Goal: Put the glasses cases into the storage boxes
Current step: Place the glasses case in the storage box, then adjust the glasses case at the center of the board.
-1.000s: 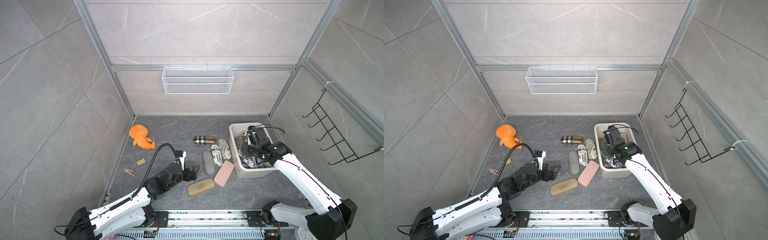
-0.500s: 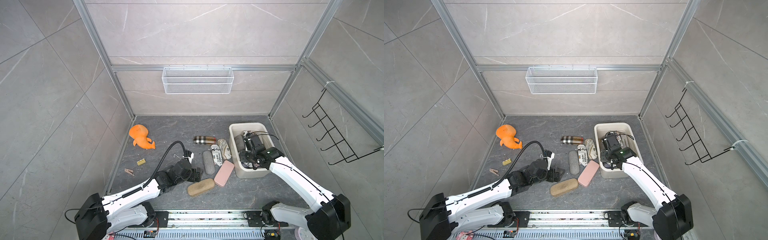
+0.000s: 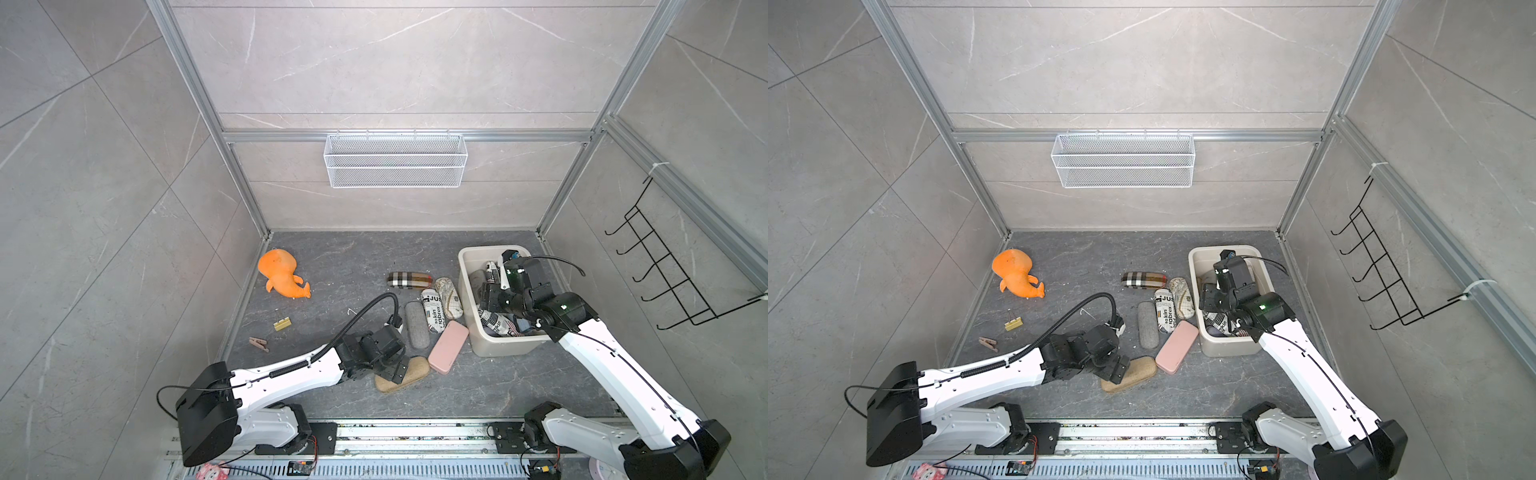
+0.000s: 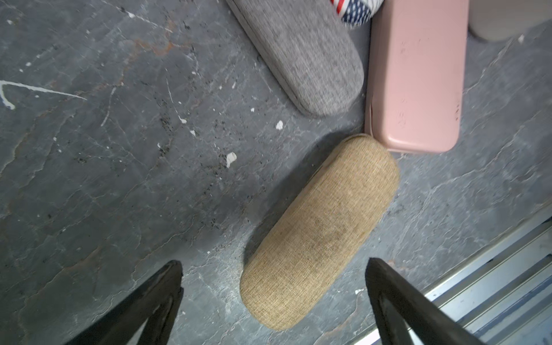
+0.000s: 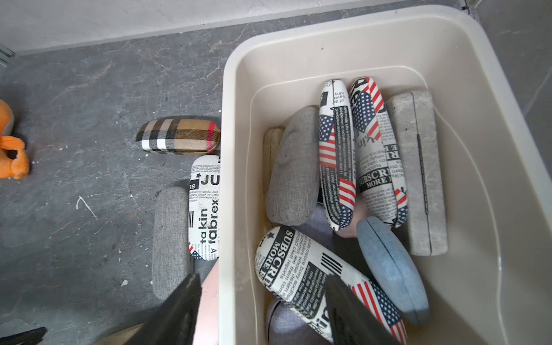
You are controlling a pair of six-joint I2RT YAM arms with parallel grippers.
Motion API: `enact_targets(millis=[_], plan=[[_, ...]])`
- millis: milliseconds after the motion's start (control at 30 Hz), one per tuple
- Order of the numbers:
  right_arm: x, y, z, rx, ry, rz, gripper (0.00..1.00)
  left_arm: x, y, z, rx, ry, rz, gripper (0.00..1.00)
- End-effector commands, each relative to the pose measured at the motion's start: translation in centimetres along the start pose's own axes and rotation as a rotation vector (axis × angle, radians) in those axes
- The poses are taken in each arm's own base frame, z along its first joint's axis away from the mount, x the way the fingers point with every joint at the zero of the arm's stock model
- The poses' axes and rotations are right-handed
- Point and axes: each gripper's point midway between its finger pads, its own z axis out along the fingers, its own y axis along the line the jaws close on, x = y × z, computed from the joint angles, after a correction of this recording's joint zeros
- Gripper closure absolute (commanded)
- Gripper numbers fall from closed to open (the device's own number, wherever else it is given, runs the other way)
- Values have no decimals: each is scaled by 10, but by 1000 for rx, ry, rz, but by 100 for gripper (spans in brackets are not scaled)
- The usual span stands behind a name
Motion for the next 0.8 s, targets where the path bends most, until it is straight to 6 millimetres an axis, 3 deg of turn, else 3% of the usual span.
enact_targets(millis=[0, 167, 500, 767], plan=[[6, 2, 3, -8, 22, 11, 26, 12, -7, 6, -14, 96, 97, 2], [13, 2, 8, -20, 29, 21, 19, 20, -31, 19, -10, 146, 231, 1], [20, 6, 5, -60, 31, 18, 18, 13, -17, 41, -156, 133, 260, 3], [19, 4, -2, -58, 12, 19, 18, 28, -23, 53, -106, 180, 251, 19]])
